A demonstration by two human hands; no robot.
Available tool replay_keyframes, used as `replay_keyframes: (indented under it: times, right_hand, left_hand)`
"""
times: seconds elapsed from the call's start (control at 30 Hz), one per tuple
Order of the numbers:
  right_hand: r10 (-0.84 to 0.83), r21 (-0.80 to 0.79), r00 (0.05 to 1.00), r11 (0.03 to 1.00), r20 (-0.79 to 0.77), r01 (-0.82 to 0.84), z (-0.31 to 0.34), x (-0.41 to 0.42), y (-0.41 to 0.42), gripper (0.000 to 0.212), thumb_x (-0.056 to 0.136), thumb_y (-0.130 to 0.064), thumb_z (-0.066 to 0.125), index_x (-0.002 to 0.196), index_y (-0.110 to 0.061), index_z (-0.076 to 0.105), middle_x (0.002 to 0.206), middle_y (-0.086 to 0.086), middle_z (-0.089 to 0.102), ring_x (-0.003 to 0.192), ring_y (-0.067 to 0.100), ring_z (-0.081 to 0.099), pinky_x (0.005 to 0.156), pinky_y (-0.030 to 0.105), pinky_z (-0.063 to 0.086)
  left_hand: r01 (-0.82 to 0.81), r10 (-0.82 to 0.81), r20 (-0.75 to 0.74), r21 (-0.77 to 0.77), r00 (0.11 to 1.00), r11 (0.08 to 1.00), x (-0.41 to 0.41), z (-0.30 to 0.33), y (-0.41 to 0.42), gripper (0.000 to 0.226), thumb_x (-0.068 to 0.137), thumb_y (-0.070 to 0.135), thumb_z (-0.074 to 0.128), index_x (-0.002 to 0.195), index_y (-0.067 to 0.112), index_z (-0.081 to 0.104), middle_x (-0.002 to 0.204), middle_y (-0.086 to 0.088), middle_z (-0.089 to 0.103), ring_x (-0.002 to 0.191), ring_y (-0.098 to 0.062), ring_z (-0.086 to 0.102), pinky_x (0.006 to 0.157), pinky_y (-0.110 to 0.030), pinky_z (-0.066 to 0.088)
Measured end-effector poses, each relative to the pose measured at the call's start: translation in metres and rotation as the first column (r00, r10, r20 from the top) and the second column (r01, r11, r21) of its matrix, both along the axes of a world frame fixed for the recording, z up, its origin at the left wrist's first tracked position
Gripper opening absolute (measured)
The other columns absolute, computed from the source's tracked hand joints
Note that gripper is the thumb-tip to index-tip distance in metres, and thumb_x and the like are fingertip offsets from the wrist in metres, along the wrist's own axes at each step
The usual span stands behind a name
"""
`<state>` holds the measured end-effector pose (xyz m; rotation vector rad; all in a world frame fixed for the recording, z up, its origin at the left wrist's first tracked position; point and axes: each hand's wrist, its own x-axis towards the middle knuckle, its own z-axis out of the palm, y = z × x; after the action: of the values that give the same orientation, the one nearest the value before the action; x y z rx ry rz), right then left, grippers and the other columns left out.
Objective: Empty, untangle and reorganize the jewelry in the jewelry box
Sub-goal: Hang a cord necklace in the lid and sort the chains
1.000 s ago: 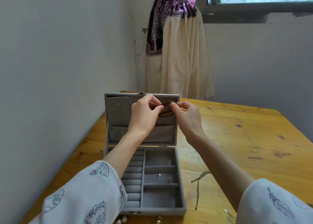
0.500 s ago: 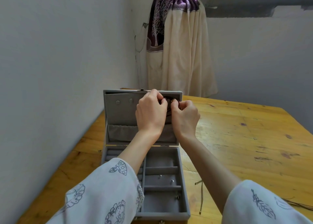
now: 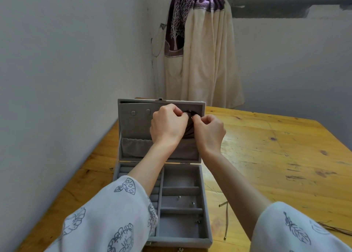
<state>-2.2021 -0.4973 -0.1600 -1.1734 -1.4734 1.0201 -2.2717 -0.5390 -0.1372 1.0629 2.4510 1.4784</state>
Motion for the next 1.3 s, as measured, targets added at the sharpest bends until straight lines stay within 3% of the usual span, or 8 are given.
replay_keyframes:
  times: [0.3,0.5,0.6,0.77,0.87,1.07,1.2,1.3]
  right_hand:
    - [-0.038,0.030,0.999,0.999,-0.019,0.039,-0.003,-0.004,0.000,0.029,0.087,-0.025,0.053,0.063,-0.010,0.049,0.080,0.010,0.059,0.071,0.018,0.047,0.057,0.022,0.022]
    - [-0.038,0.029,0.998,0.999,0.040,0.037,-0.007,-0.004,0.003,0.026,0.086,-0.022,0.053,0.064,-0.008,0.050,0.081,0.012,0.059,0.075,0.020,0.048,0.067,0.023,0.029]
    - [-0.021,0.131,0.994,0.991,0.111,0.006,-0.012,-0.001,0.002,0.025,0.087,-0.019,0.055,0.065,-0.009,0.049,0.079,0.005,0.051,0.065,0.007,0.041,0.062,0.011,0.027]
    - [0.002,0.238,0.983,0.970,0.184,-0.047,-0.019,0.007,-0.004,0.018,0.087,-0.020,0.059,0.071,-0.013,0.052,0.082,0.000,0.049,0.065,0.002,0.038,0.066,-0.003,0.024]
    - [0.014,0.277,0.982,0.958,0.191,-0.067,-0.021,0.012,-0.008,0.013,0.086,-0.021,0.061,0.078,-0.011,0.061,0.086,0.003,0.057,0.075,0.008,0.046,0.068,0.007,0.028]
    - [0.075,0.275,0.984,0.954,0.161,-0.118,-0.025,0.028,-0.019,0.023,0.088,-0.014,0.058,0.107,-0.005,0.068,0.119,0.010,0.063,0.113,0.020,0.057,0.099,0.037,0.043]
    - [0.107,0.273,0.973,0.948,0.207,-0.162,-0.028,0.040,-0.027,0.027,0.089,-0.013,0.055,0.113,-0.006,0.064,0.126,0.009,0.059,0.118,0.017,0.053,0.102,0.022,0.039]
    - [0.137,0.259,0.967,0.947,0.215,-0.192,-0.028,0.055,-0.033,0.029,0.090,-0.011,0.053,0.117,-0.006,0.061,0.123,0.009,0.061,0.114,0.016,0.056,0.082,-0.005,0.032]
  left_hand:
    - [-0.052,0.053,-0.077,0.017,0.996,0.999,0.004,0.008,0.005,0.014,0.082,0.037,0.057,0.076,0.025,0.059,0.081,-0.003,0.068,0.078,-0.026,0.065,0.070,-0.034,0.050]
    - [-0.070,0.072,0.084,-0.027,0.994,0.997,0.005,0.004,0.004,0.018,0.082,0.038,0.059,0.073,0.022,0.063,0.075,0.000,0.070,0.076,-0.022,0.067,0.074,-0.037,0.054]
    - [-0.059,0.059,0.126,-0.001,0.990,0.998,0.004,0.000,0.001,0.020,0.080,0.039,0.062,0.069,0.022,0.064,0.060,0.002,0.068,0.069,-0.017,0.067,0.073,-0.036,0.054]
    - [0.006,-0.030,0.191,0.122,0.981,0.992,0.009,-0.012,-0.009,0.011,0.081,0.021,0.068,0.087,0.013,0.069,0.078,-0.002,0.067,0.080,-0.020,0.066,0.074,-0.040,0.056]
    - [0.020,-0.048,0.208,0.135,0.977,0.991,0.010,-0.018,-0.017,0.018,0.081,0.015,0.067,0.098,0.009,0.068,0.081,-0.001,0.064,0.081,-0.018,0.065,0.075,-0.039,0.057]
    - [0.032,-0.040,0.085,0.093,0.996,0.995,0.013,-0.023,-0.031,0.027,0.082,0.019,0.066,0.106,0.009,0.067,0.098,-0.007,0.070,0.092,-0.017,0.064,0.089,-0.025,0.048]
    - [0.049,-0.049,0.014,0.017,0.999,0.999,0.016,-0.022,-0.040,0.031,0.087,0.015,0.059,0.118,0.009,0.061,0.114,-0.008,0.064,0.106,-0.017,0.058,0.089,-0.018,0.038]
    - [0.084,-0.085,-0.031,-0.025,0.996,0.996,0.024,-0.021,-0.052,0.034,0.090,0.013,0.052,0.125,0.011,0.054,0.125,-0.007,0.055,0.115,-0.018,0.051,0.093,-0.019,0.034]
